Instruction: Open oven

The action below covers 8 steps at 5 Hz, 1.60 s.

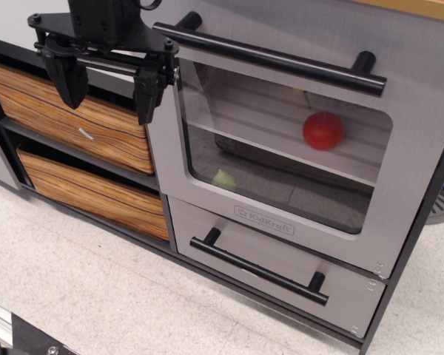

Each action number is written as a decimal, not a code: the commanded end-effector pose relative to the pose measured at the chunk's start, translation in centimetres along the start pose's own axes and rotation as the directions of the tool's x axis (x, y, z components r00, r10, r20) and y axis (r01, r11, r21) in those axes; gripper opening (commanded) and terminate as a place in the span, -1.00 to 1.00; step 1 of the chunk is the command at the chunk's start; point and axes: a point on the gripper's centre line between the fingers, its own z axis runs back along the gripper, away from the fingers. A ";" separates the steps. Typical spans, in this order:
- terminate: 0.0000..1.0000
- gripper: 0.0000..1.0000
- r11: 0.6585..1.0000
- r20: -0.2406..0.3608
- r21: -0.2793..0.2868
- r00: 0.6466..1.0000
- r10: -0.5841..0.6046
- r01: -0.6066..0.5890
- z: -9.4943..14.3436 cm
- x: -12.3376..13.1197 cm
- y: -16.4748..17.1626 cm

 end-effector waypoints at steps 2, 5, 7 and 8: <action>-1.00 1.00 0.968 0.023 0.021 0.968 0.250 -0.251 1.0 1.7 -1.0; -1.00 1.00 0.638 0.025 -0.150 0.642 0.766 -0.755 3.2 7.8 -0.4; -1.00 1.00 0.557 0.021 -0.224 0.568 0.823 -0.800 2.5 8.6 -0.9; -1.00 1.00 0.539 0.027 -0.256 0.551 0.834 -0.803 1.6 8.5 -1.6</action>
